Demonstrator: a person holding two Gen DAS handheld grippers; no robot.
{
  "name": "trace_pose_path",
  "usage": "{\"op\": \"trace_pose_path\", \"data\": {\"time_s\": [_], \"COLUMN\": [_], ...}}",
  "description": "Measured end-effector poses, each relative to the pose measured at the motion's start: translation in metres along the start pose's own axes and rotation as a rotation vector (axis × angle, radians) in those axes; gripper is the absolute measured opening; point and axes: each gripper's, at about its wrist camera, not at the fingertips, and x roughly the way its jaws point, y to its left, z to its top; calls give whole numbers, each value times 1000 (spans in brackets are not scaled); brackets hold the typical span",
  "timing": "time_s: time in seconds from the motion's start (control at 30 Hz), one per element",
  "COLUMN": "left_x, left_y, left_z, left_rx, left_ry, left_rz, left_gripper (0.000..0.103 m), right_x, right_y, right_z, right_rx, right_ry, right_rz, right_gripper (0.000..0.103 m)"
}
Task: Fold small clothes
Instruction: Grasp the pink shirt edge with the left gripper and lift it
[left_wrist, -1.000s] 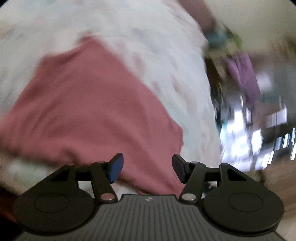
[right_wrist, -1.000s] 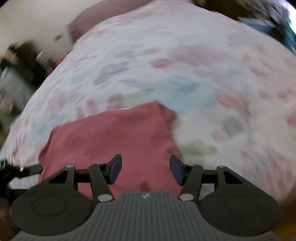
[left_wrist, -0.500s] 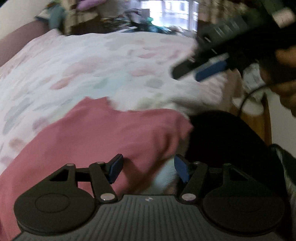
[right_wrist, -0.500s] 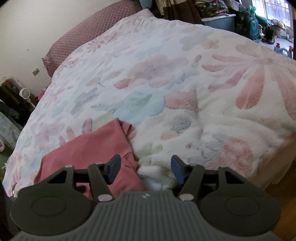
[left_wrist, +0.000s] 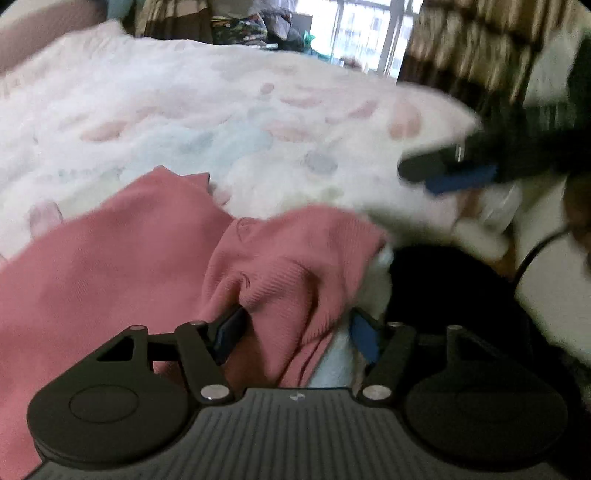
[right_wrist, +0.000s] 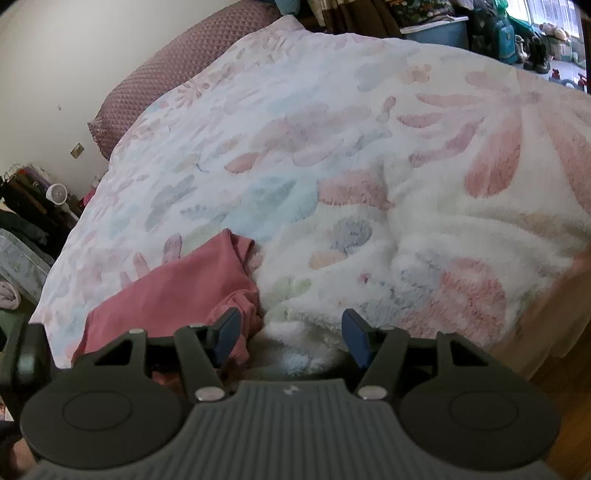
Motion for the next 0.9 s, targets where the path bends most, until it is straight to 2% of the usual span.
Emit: {"op": "trace_pose_path", "data": {"time_s": [0.13, 0.27, 0.4, 0.53, 0.57, 0.6, 0.67, 0.83, 0.9], "left_x": [0, 4, 10, 18, 19, 19, 10, -31, -42], "left_y": [22, 21, 1, -22, -24, -24, -18, 17, 27], "left_z": [2, 4, 0, -4, -3, -2, 0, 6, 6], "left_rx": [-102, -79, 17, 181, 204, 212, 181, 15, -28], "left_ry": [-12, -13, 6, 40, 49, 47, 11, -123, -138], "left_rz": [-28, -14, 24, 121, 143, 151, 156, 51, 39], "left_gripper": [66, 66, 71, 71, 61, 44, 24, 23, 23], "right_x": [4, 5, 5, 6, 6, 6, 7, 13, 22], "right_y": [1, 2, 3, 3, 4, 4, 6, 8, 10], "right_z": [-2, -2, -2, -2, -1, -1, -1, 5, 12], "right_rx": [2, -2, -3, -2, -3, -4, -7, -14, -13], "right_ry": [8, 10, 6, 9, 9, 10, 10, 14, 26], "right_rz": [7, 11, 7, 7, 8, 9, 8, 14, 39], "right_gripper": [58, 58, 58, 58, 58, 58, 58, 58, 59]}}
